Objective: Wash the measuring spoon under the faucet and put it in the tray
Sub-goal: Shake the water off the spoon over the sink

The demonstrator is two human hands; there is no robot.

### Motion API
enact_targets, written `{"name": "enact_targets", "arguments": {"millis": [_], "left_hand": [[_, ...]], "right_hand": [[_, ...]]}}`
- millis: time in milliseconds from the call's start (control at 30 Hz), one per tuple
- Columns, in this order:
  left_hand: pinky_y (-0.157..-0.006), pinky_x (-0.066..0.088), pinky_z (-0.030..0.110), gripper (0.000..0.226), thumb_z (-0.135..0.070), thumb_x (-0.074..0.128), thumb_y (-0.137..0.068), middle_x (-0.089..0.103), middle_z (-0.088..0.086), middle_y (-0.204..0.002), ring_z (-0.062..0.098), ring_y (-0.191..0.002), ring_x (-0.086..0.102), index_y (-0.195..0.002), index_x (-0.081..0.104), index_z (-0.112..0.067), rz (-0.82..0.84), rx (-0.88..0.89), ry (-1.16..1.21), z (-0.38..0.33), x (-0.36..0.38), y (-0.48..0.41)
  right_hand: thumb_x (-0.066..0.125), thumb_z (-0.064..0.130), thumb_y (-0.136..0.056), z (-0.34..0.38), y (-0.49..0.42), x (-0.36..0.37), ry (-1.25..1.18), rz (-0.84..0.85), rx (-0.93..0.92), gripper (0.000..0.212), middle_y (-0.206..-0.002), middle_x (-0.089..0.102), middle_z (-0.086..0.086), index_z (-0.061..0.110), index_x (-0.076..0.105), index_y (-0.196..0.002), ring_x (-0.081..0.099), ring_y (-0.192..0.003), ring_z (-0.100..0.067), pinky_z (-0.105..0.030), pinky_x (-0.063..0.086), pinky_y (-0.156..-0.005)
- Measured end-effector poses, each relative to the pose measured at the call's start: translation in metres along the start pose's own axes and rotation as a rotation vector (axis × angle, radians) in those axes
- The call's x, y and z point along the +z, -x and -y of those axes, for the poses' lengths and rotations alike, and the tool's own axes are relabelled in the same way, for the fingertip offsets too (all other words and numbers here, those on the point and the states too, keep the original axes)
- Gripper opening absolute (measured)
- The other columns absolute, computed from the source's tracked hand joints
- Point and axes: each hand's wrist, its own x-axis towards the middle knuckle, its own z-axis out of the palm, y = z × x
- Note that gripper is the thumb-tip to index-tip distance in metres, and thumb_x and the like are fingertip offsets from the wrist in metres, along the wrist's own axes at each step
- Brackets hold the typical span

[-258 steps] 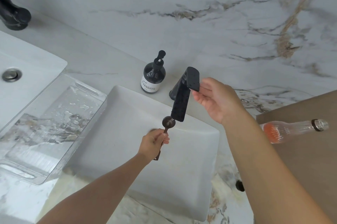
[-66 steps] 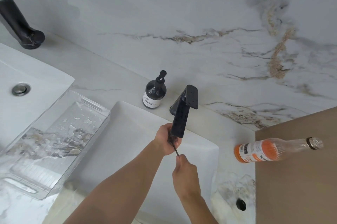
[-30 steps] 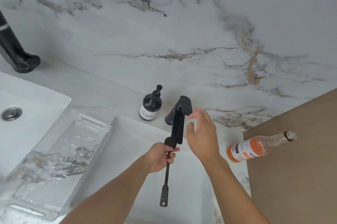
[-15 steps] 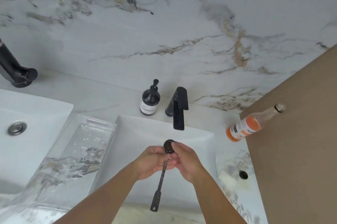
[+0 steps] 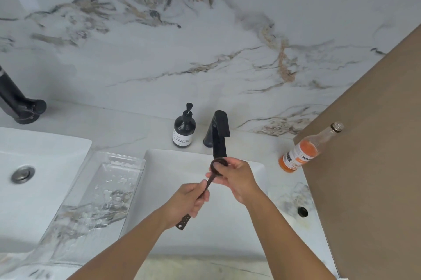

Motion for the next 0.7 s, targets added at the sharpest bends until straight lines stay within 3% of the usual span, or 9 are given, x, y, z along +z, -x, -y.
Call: {"name": "enact_targets", "arguments": {"millis": [67,133,200,300,400,533,700], "left_hand": [[-0.049,0.024,0.024,0.049,-0.062,0.055,-0.090,0.034,-0.002,-0.059,0.015,-0.052,0.022,-0.077,0.061,-0.014,0.037,0.014,0.074,-0.004,0.005,0.000],[-0.049,0.026,0.024,0.050,-0.060,0.057,-0.090,0.037,-0.001,-0.059,0.015,-0.050,0.022,-0.083,0.065,-0.011,0.089,0.031,0.118,-0.010,0.008,-0.001],[-0.053,0.034,0.024,0.049,-0.058,0.060,-0.088,0.046,0.000,-0.059,0.014,-0.048,0.029,-0.088,0.070,-0.010,0.134,0.036,0.151,-0.015,0.007,-0.002],[-0.067,0.046,0.027,0.049,-0.060,0.068,-0.080,0.060,0.001,-0.069,0.017,-0.057,0.050,-0.087,0.075,-0.011,0.181,0.010,0.145,-0.020,-0.002,-0.002],[-0.075,0.053,0.031,0.050,-0.057,0.077,-0.073,0.062,0.007,-0.079,0.020,-0.072,0.057,-0.087,0.075,-0.009,0.210,-0.047,0.207,-0.018,-0.008,-0.001],[-0.069,0.056,0.028,0.045,-0.050,0.083,-0.071,0.065,0.006,-0.082,0.017,-0.068,0.060,-0.088,0.074,-0.009,0.215,-0.042,0.388,-0.027,0.002,-0.003],[-0.071,0.058,0.026,0.040,-0.044,0.082,-0.074,0.066,0.007,-0.082,0.015,-0.069,0.063,-0.087,0.075,-0.007,0.156,0.046,0.453,-0.056,0.021,-0.009]], "right_hand": [[0.059,-0.010,-0.089,0.002,0.004,0.003,-0.209,0.042,-0.011,0.016,-0.093,0.068,-0.022,-0.004,0.070,-0.098,0.074,-0.081,-0.033,-0.033,0.062,-0.073],[0.053,-0.016,-0.088,0.001,0.010,0.006,-0.456,0.184,0.001,0.030,-0.100,0.071,-0.017,0.003,0.070,-0.104,0.073,-0.095,-0.030,-0.030,0.061,-0.069],[0.048,-0.018,-0.088,0.005,0.016,0.007,-0.540,0.312,-0.032,0.039,-0.104,0.073,-0.013,0.007,0.072,-0.107,0.071,-0.102,-0.029,-0.029,0.060,-0.068],[0.045,-0.021,-0.084,0.030,0.024,0.009,-0.510,0.437,-0.152,0.042,-0.098,0.070,-0.014,0.002,0.071,-0.108,0.069,-0.095,-0.028,-0.032,0.057,-0.085],[0.045,-0.018,-0.080,0.066,0.032,0.010,-0.456,0.513,-0.248,0.046,-0.095,0.068,-0.009,0.002,0.071,-0.111,0.064,-0.089,-0.025,-0.032,0.054,-0.083],[0.048,-0.012,-0.079,0.099,0.043,0.011,-0.350,0.596,-0.303,0.043,-0.095,0.068,-0.008,0.001,0.070,-0.113,0.059,-0.092,-0.024,-0.032,0.051,-0.085],[0.045,-0.003,-0.084,0.122,0.054,0.012,-0.260,0.774,-0.343,0.038,-0.096,0.069,-0.011,-0.001,0.070,-0.113,0.060,-0.096,-0.026,-0.034,0.051,-0.091]]}}
